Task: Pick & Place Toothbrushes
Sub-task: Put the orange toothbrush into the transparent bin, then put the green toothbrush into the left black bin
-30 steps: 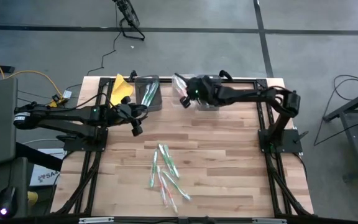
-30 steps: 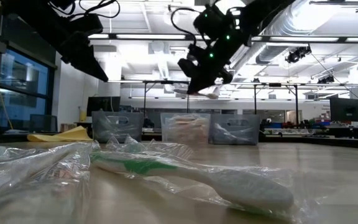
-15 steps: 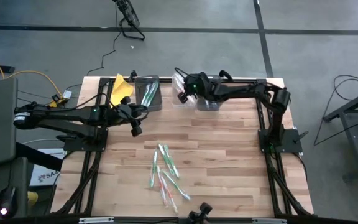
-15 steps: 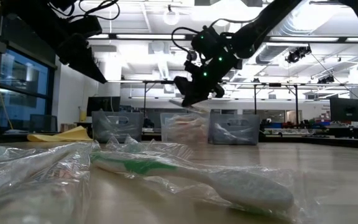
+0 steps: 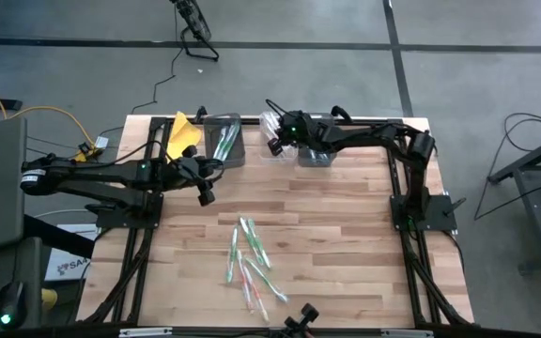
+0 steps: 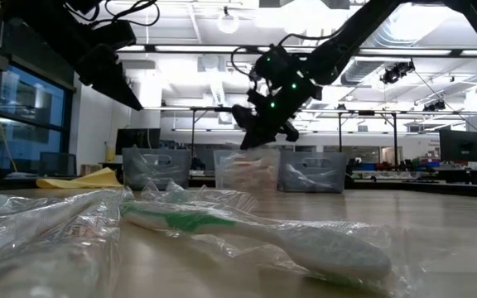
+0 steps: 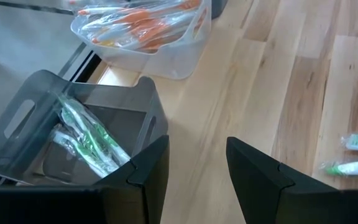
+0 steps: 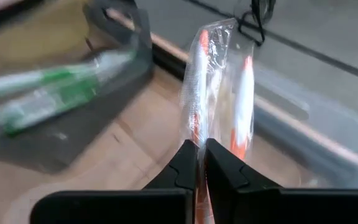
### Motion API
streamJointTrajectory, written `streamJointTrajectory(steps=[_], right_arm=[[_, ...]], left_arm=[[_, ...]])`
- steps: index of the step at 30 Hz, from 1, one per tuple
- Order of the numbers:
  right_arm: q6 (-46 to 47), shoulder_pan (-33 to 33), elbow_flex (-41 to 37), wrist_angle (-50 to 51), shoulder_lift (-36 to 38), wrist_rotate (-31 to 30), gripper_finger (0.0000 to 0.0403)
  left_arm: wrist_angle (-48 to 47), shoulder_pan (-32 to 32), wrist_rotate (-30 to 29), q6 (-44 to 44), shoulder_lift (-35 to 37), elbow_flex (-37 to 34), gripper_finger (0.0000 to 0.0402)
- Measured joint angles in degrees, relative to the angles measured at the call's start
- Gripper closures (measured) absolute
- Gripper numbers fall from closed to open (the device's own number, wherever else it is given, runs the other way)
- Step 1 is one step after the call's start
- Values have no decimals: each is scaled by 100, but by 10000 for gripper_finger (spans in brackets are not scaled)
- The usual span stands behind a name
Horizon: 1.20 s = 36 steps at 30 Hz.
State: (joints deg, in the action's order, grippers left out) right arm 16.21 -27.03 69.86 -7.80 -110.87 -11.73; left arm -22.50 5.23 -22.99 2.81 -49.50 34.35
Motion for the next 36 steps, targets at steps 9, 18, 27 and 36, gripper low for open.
streamJointTrajectory(steps=[9,18,27,36], right_arm=[[192,-2,-6,27,-98,-18,386],[395,0,-6,27,-105,-28,305],[463,4,-6,233,324,-15,240],[508,618,-4,1808,1170,-7,241]], left_arm=[[-11,0,0,0,0,0,248],[-21,0,2,0,0,0,248],[-58,0,2,0,0,0,248],[-118,0,2,1,0,0,248]])
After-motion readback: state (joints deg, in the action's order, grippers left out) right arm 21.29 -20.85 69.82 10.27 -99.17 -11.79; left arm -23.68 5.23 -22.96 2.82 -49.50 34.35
